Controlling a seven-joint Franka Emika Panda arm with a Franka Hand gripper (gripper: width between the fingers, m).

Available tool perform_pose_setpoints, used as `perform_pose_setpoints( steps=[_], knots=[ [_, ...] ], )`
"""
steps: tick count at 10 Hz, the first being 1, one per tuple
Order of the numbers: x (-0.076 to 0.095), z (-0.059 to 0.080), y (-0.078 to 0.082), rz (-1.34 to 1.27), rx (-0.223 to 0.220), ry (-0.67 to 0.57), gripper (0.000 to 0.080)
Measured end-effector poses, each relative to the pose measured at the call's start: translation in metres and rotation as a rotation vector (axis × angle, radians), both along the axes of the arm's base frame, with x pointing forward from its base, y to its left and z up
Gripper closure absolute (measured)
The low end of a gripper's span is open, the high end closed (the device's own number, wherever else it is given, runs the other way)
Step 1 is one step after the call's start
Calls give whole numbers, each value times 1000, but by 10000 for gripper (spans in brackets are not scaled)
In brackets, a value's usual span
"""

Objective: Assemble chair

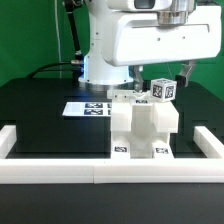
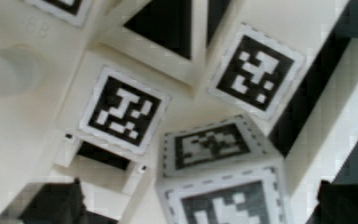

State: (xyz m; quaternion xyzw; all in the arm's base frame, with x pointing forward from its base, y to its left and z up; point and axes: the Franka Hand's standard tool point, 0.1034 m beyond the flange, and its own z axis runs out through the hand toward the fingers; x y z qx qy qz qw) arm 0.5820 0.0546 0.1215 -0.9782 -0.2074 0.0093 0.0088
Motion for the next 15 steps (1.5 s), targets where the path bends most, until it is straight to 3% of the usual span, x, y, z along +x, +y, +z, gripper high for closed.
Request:
perform_pose_setpoints(
  steps=[1, 2, 3, 4, 5, 15],
  knots=[
    [0, 0, 0, -6, 0, 0, 151],
    [0, 0, 0, -21, 0, 1, 273],
    [0, 0, 0, -46, -1, 1, 448],
    [0, 0, 0, -56, -1, 2, 448],
    [0, 0, 0, -131, -2, 3, 512],
    [-2, -2, 1, -862, -19, 20, 511]
  ],
)
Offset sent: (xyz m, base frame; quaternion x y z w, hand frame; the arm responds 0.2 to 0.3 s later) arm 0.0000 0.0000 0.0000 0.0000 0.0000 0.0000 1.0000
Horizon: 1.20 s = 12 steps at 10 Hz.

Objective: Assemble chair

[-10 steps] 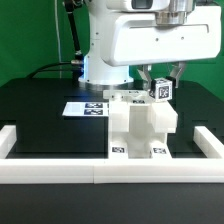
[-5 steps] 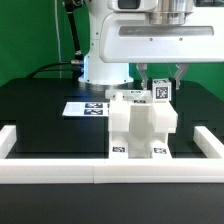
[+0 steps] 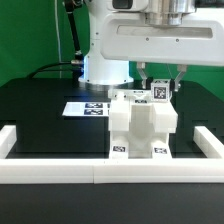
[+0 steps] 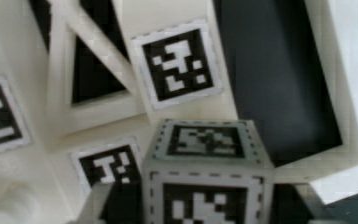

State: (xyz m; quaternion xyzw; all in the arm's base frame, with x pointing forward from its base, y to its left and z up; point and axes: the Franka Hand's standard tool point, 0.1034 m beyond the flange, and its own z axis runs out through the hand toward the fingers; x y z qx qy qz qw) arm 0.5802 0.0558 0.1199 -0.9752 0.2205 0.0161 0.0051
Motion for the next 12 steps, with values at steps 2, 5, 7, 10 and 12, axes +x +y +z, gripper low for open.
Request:
perform_pose_setpoints(
  steps=[2, 5, 7, 10, 12],
  knots=[
    [0, 0, 0, -129, -3, 4, 511],
    [-1, 0, 2, -336, -8, 11, 511],
    [-2, 0, 2, -465, -13, 15, 511],
    [-2, -1, 2, -398, -15, 17, 249],
    [-2, 0, 9, -333, -13, 19, 168]
  ],
)
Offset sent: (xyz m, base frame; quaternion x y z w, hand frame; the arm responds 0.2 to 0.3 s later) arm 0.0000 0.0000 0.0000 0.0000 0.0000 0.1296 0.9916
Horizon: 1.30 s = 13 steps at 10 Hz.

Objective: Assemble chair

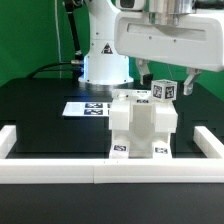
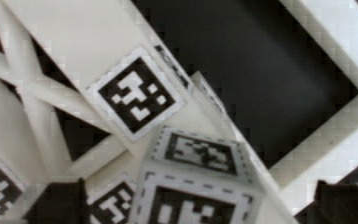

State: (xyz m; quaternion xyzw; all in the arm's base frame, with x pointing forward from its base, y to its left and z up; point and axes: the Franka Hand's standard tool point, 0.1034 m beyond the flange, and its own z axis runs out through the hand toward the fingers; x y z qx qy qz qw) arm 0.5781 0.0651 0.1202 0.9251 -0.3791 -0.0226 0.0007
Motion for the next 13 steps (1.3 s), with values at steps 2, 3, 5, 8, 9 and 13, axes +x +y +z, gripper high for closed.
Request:
perform_pose_setpoints(
  steps=[2, 3, 5, 8, 9, 13],
  knots=[
    [1, -1, -1, 252, 10, -7, 153],
    [1, 0, 0, 355, 14, -10, 153],
    [0, -1, 0, 505, 19, -13, 150],
    [1, 0, 0, 696, 26, -17, 150],
    [1, 0, -1, 763, 29, -18, 150],
    [1, 0, -3, 1000, 37, -22, 150]
  ],
)
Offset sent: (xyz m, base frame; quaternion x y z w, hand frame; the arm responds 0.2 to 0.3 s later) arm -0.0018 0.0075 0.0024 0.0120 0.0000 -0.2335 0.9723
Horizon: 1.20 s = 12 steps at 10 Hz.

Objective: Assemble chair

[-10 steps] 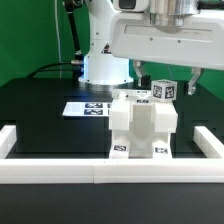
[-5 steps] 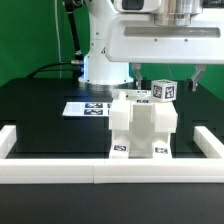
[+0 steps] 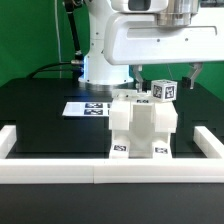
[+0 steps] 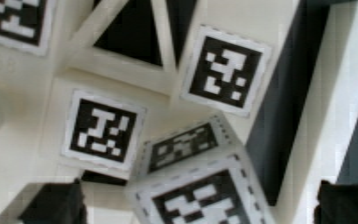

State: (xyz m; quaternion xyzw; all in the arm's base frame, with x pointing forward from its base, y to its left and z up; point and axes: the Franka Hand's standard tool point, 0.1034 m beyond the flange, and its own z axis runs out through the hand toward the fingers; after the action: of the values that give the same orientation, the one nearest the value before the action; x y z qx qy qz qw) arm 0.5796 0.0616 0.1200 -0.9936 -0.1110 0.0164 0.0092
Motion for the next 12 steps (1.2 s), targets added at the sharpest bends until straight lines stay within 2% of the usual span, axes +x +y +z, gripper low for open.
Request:
perform_pose_setpoints(
  steps=[1, 2, 3, 4, 5, 12],
  knots=[
    [0, 0, 0, -5, 0, 1, 278],
    [0, -1, 0, -11, -1, 1, 278],
    [0, -1, 0, -34, -1, 2, 417],
    [0, -1, 0, -34, -1, 2, 512],
    [0, -1, 0, -36, -1, 2, 512],
    [-1, -1, 0, -688, -21, 16, 511]
  ],
)
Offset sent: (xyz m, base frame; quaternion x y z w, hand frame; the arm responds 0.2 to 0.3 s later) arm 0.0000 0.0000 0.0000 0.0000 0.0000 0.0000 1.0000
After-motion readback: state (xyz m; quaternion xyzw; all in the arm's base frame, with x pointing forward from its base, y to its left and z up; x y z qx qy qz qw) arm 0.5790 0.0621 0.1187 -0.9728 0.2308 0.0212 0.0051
